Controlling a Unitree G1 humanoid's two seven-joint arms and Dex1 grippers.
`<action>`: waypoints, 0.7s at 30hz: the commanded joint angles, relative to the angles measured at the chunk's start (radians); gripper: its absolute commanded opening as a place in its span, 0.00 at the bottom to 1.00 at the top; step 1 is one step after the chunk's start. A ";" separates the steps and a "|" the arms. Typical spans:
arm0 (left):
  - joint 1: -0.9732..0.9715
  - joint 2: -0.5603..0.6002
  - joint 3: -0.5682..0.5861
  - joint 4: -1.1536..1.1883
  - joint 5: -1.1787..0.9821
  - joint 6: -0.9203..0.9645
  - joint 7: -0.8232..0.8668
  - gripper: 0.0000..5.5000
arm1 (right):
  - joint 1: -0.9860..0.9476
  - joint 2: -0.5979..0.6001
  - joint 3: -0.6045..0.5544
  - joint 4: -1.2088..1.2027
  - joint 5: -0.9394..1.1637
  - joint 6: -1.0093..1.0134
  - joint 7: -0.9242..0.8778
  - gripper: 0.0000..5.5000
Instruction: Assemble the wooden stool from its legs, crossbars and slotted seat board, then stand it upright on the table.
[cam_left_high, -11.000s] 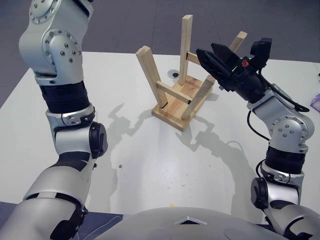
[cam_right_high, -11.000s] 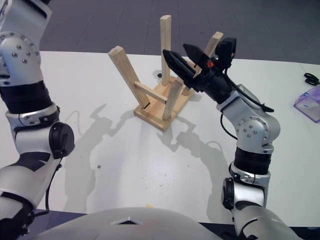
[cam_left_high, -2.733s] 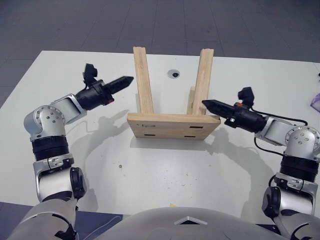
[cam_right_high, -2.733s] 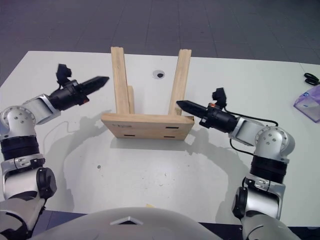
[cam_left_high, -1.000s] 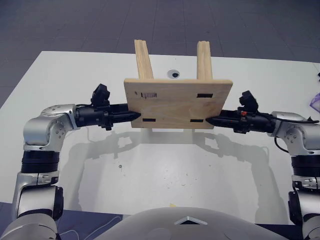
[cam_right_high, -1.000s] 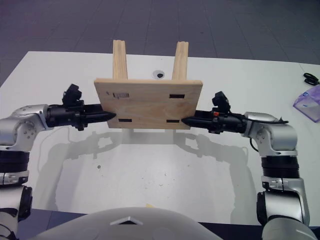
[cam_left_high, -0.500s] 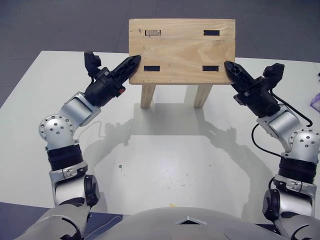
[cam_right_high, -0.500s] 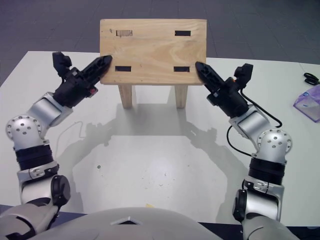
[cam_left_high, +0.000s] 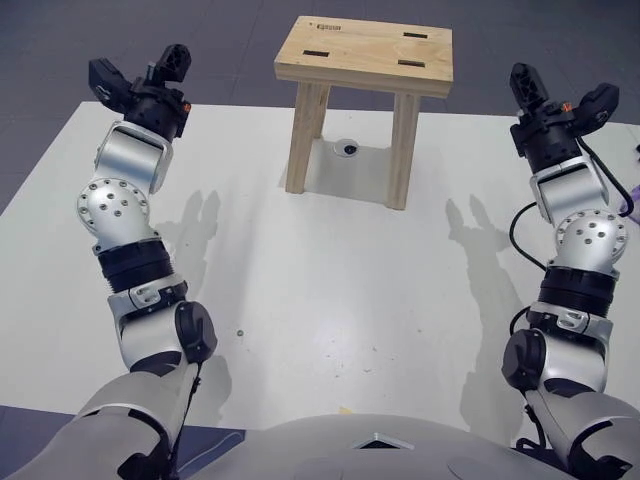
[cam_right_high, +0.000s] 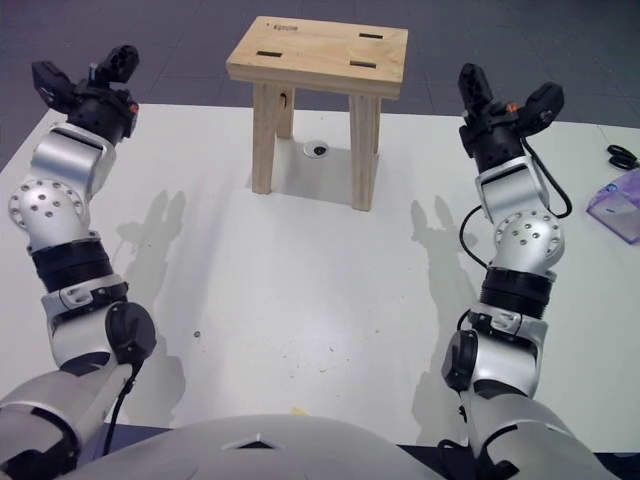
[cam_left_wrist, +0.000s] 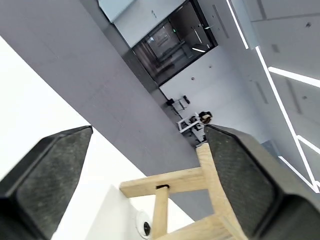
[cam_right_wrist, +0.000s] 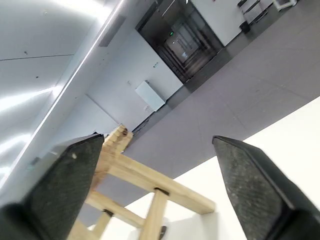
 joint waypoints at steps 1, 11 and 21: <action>0.116 0.105 -0.157 -0.077 0.346 -0.170 -0.082 0.89 | 0.158 0.050 0.211 -0.070 -0.378 -0.183 -0.004 0.85; 0.098 0.119 -0.232 0.014 0.656 -0.359 -0.178 0.98 | 0.252 0.198 0.302 -0.055 -0.808 -0.430 -0.175 0.97; -0.023 0.103 -0.219 0.040 0.616 -0.224 -0.286 0.98 | 0.279 0.259 0.271 -0.066 -0.912 -0.443 -0.232 0.97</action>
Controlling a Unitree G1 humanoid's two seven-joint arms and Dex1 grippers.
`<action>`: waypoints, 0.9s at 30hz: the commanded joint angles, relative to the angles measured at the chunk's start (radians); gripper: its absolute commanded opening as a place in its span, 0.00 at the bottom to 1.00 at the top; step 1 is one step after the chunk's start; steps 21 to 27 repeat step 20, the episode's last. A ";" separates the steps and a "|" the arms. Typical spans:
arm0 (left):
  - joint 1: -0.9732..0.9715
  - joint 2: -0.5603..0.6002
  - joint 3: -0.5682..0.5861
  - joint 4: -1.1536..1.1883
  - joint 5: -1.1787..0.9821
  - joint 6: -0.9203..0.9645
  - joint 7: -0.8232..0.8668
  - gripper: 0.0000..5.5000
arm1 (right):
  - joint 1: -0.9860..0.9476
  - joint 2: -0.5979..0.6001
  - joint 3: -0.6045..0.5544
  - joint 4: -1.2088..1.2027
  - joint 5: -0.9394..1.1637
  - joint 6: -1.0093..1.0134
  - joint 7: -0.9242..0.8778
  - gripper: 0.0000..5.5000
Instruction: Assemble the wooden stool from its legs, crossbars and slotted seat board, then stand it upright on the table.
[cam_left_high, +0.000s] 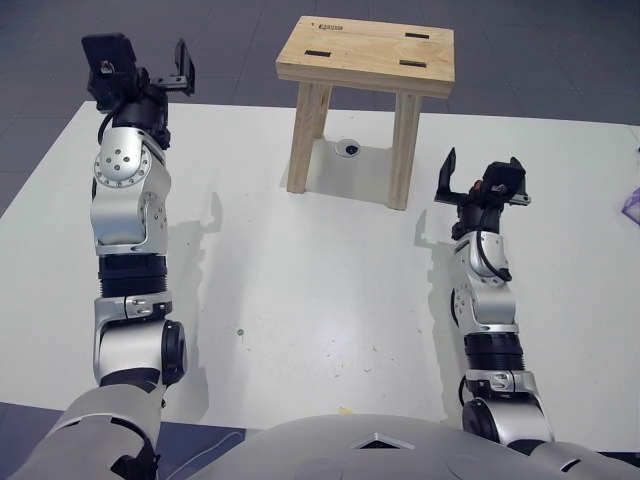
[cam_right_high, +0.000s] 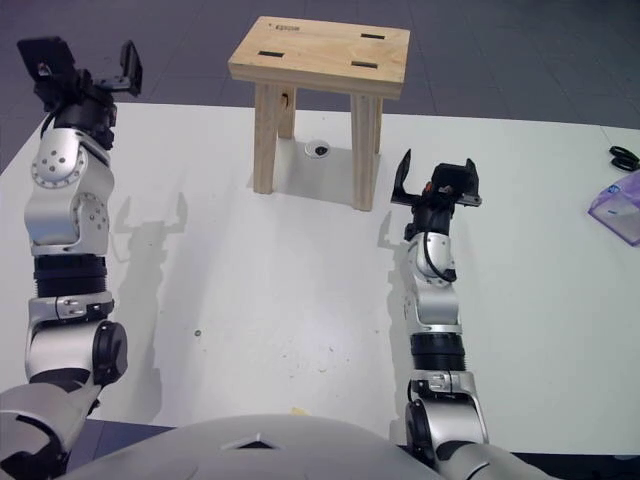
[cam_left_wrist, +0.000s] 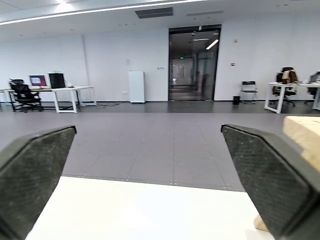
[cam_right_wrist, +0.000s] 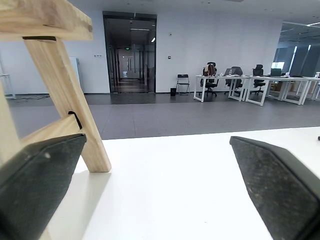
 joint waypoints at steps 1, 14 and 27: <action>-0.016 -0.015 0.025 -0.027 -0.010 0.051 -0.006 0.98 | -0.021 0.021 -0.003 0.000 -0.022 0.010 0.004 0.97; 0.018 -0.135 0.113 -0.221 -0.101 0.128 0.053 0.98 | -0.165 -0.045 -0.076 0.119 0.002 0.048 0.122 0.97; -0.289 -0.163 0.149 -0.235 -0.280 0.216 0.038 0.98 | -0.223 -0.094 -0.097 0.153 0.003 0.060 0.178 0.97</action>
